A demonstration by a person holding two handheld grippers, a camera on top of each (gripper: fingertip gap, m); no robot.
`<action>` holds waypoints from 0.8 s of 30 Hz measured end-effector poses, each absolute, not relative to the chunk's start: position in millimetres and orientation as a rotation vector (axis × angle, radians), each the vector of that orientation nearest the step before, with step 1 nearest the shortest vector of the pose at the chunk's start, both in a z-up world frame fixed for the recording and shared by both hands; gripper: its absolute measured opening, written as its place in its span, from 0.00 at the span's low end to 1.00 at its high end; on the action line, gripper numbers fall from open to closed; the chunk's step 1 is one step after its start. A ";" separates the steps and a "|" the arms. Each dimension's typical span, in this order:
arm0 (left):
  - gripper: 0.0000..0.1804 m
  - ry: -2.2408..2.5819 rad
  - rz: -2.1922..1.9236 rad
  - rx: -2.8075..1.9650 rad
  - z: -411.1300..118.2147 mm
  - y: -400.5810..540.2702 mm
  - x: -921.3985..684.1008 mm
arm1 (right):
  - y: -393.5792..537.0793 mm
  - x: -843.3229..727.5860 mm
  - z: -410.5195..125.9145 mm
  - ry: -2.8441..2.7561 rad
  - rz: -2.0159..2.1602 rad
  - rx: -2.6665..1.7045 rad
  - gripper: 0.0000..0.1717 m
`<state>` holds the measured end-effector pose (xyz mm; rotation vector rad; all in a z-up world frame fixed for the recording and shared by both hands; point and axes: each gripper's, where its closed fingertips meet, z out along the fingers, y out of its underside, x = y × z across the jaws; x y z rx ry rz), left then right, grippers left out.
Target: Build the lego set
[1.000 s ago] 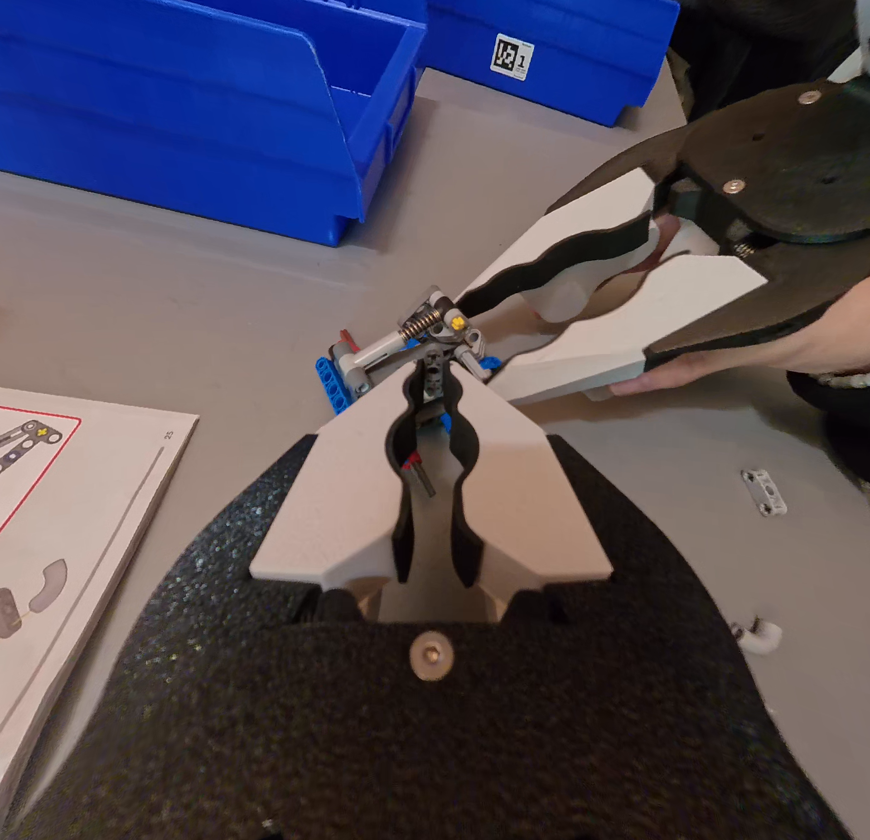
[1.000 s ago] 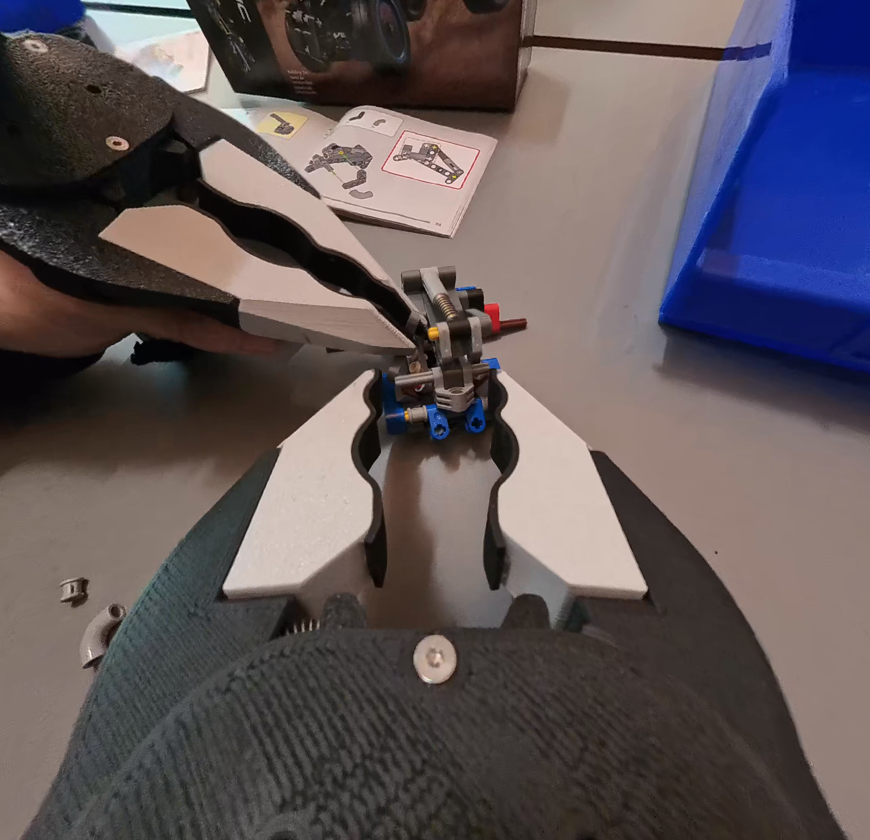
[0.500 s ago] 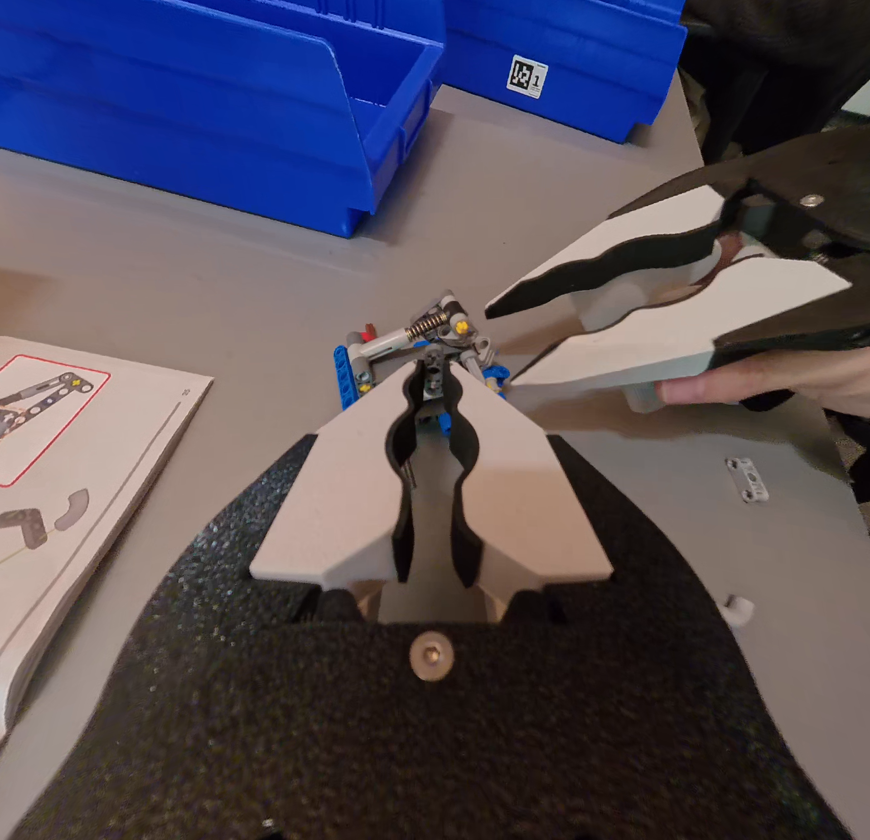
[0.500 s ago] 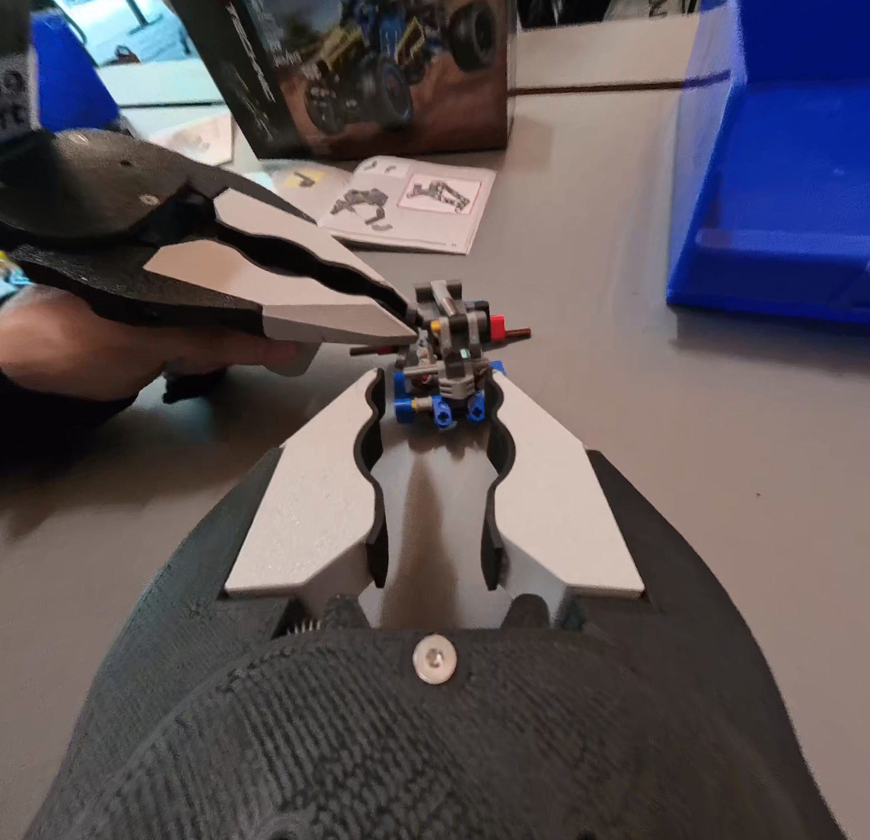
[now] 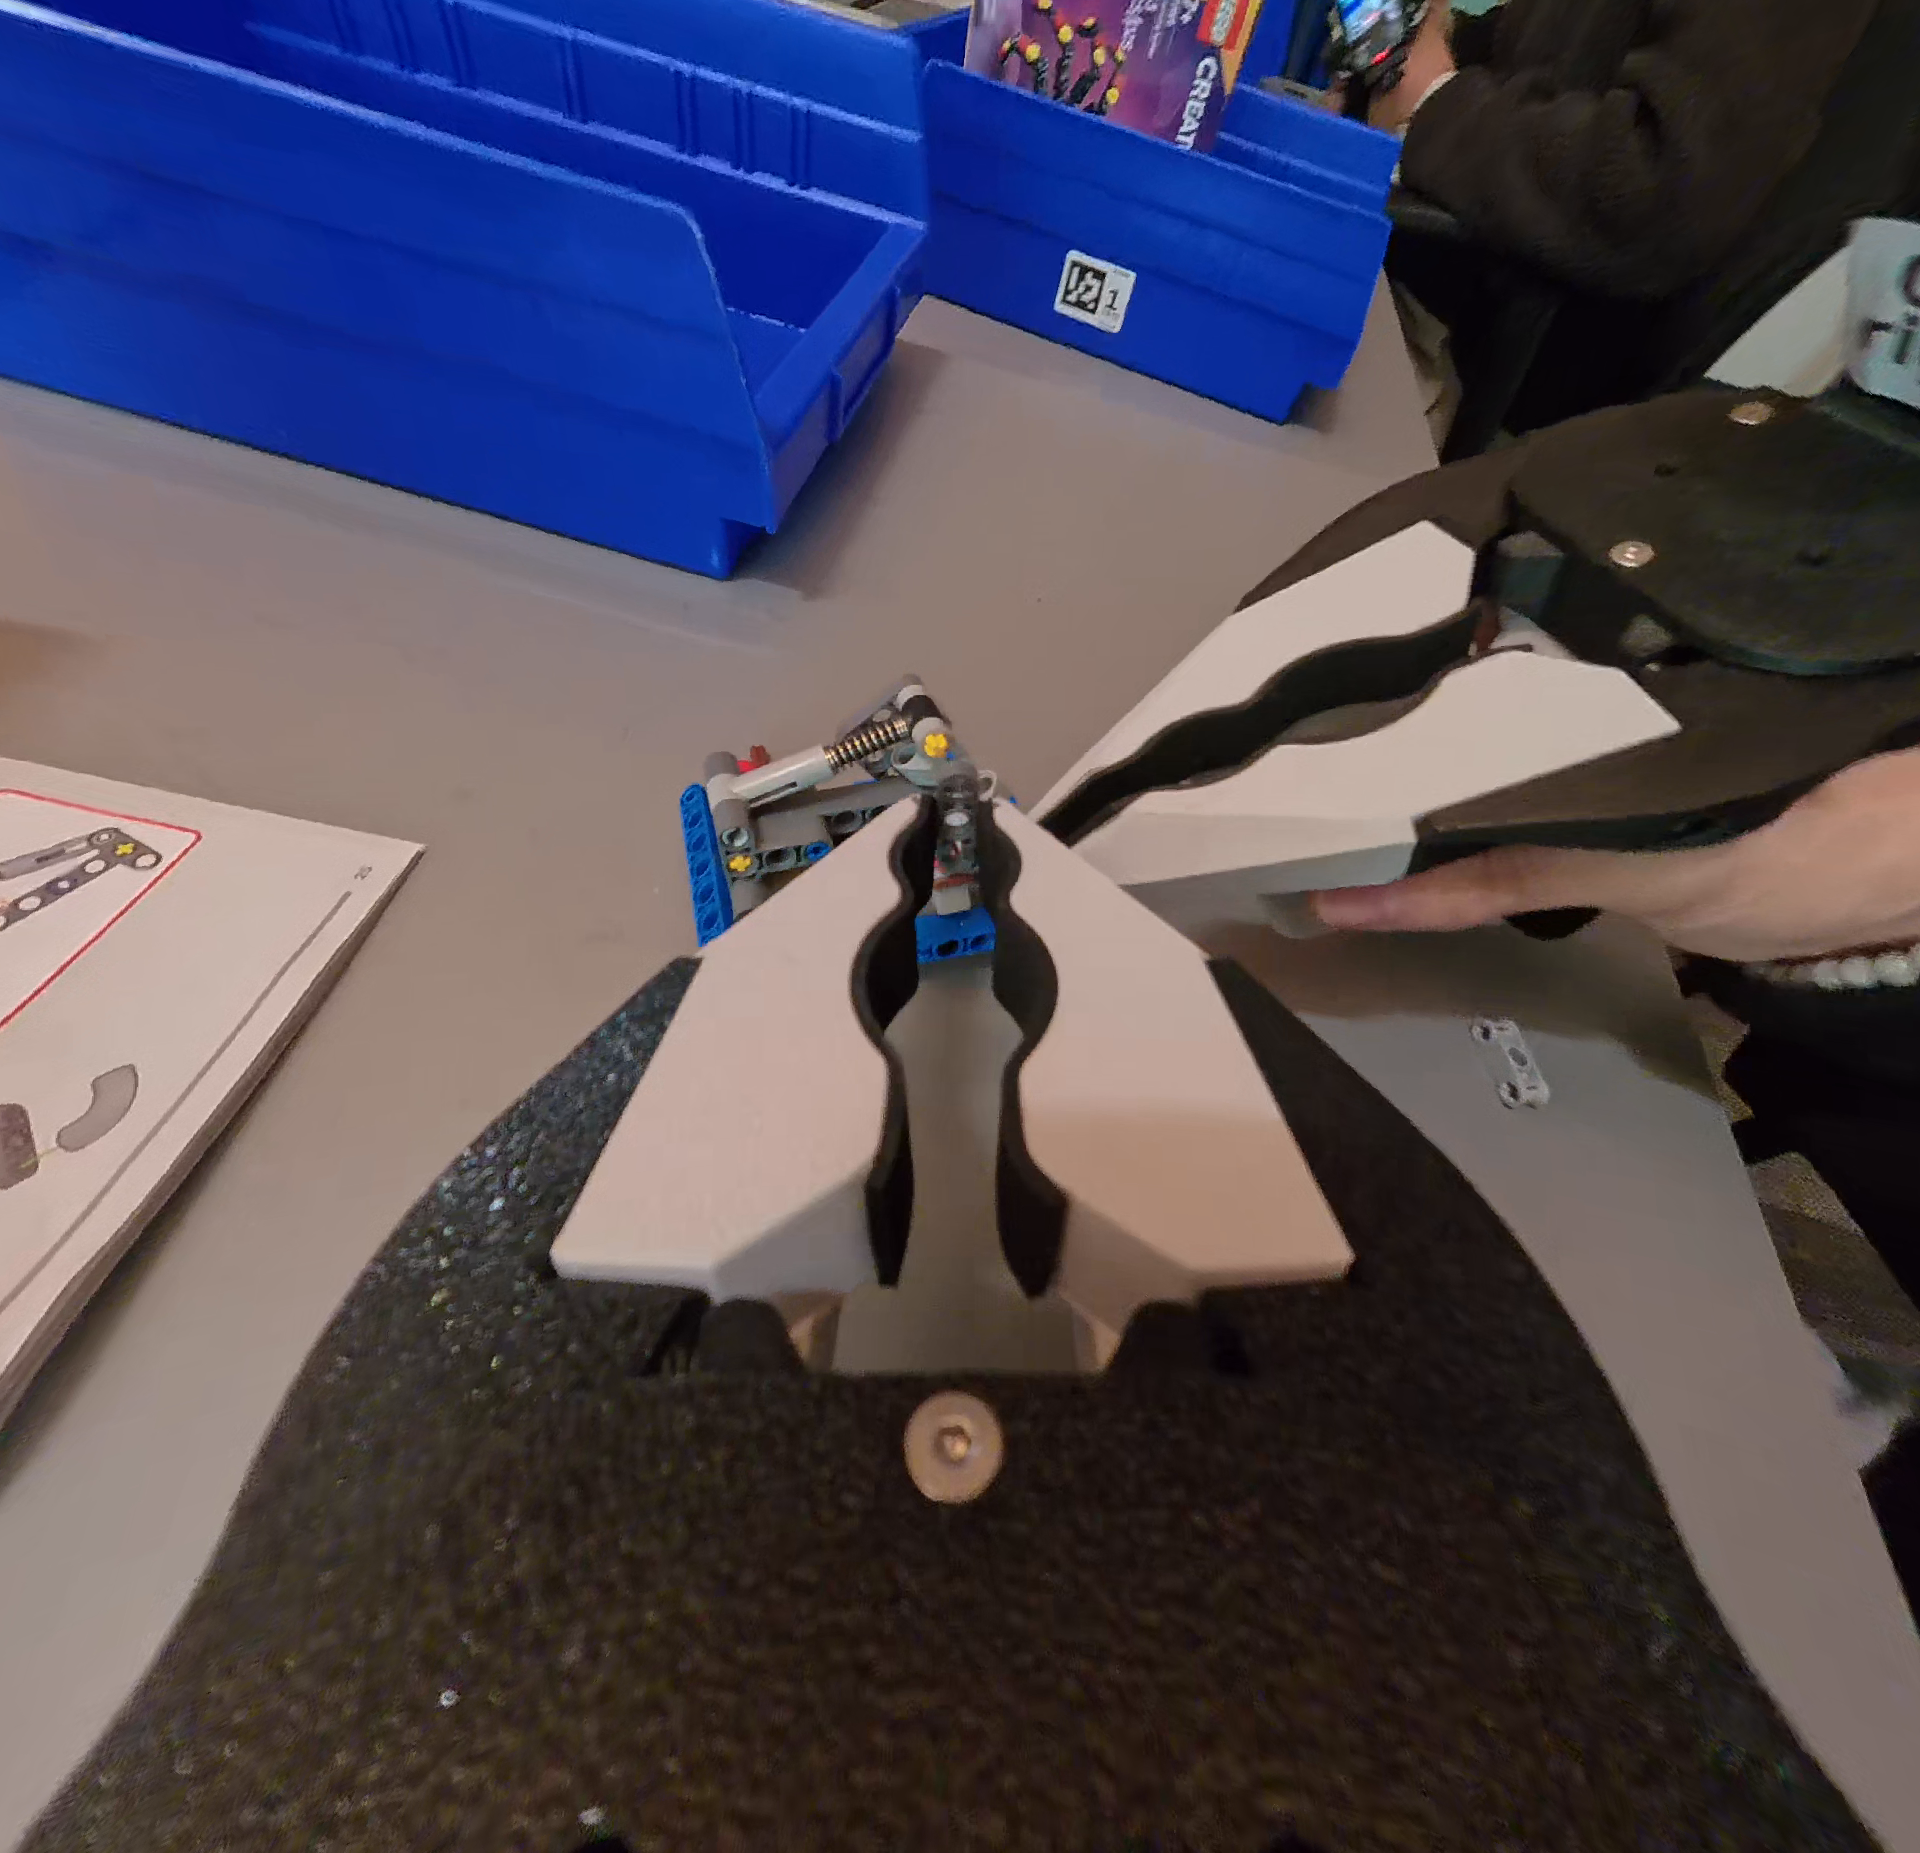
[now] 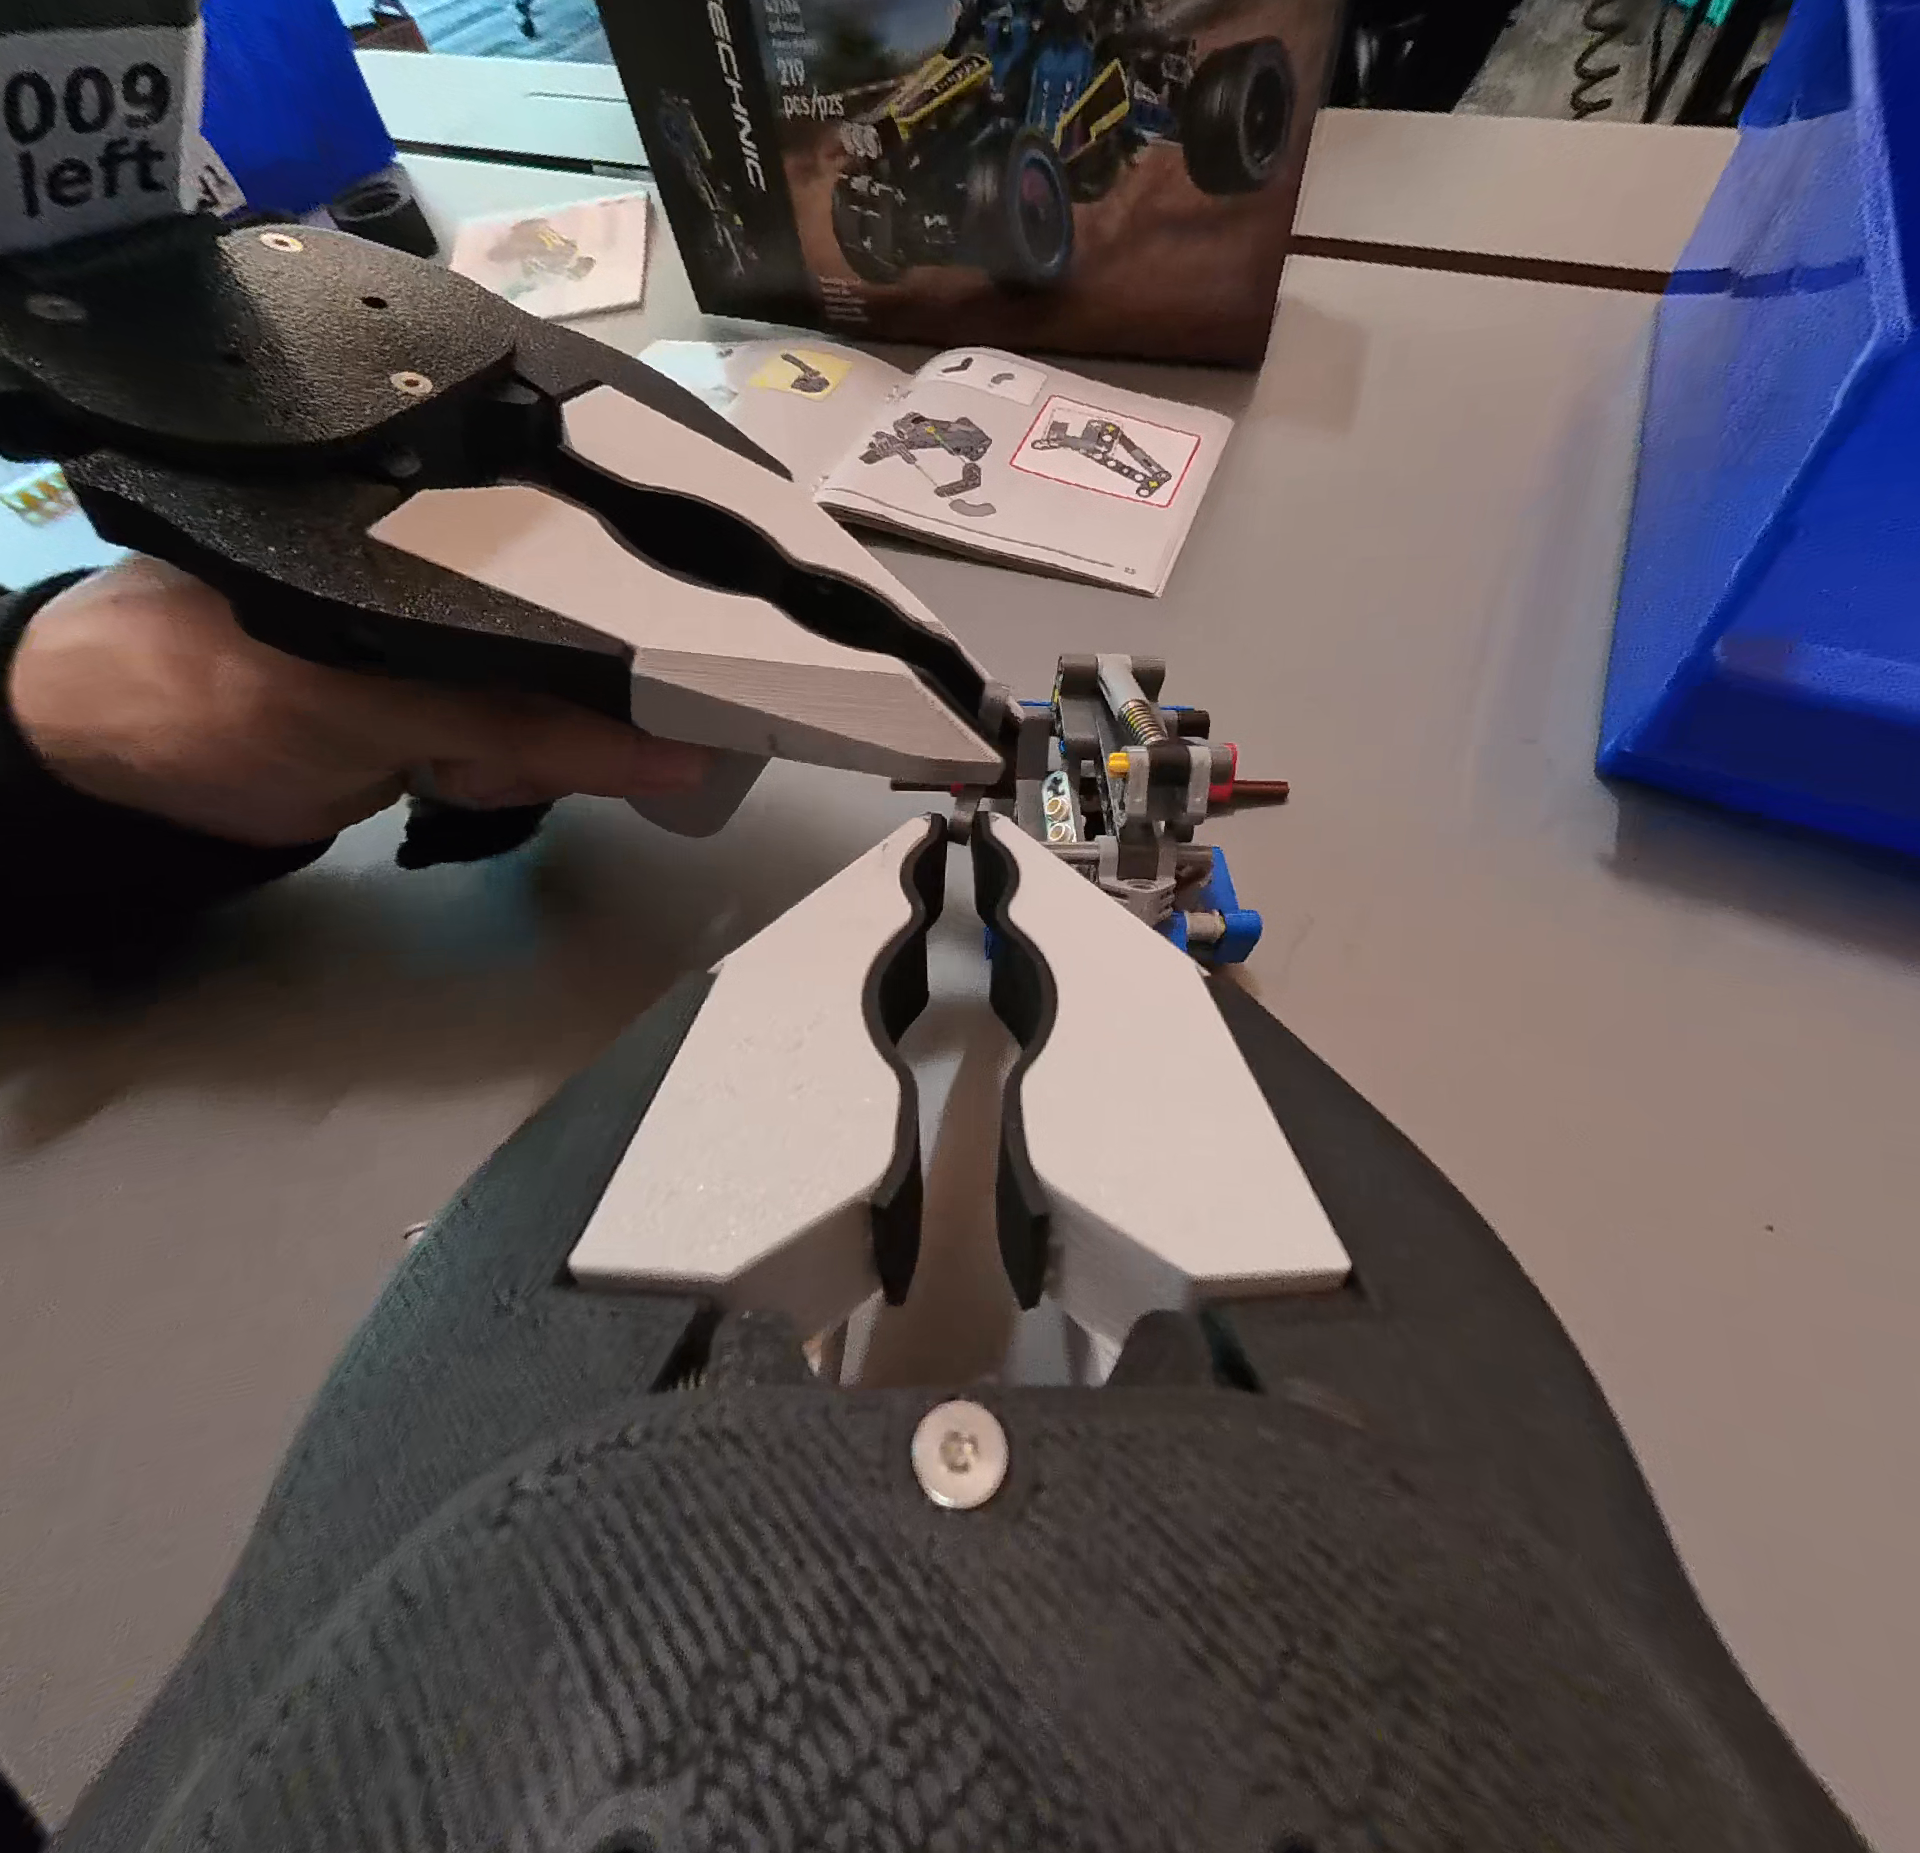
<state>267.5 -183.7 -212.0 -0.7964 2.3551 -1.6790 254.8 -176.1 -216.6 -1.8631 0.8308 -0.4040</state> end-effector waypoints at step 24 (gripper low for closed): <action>0.02 1.847 -0.700 0.779 -216.7 -179.7 245.6 | -170.0 236.3 -216.0 0.853 -0.017 -1.755 0.00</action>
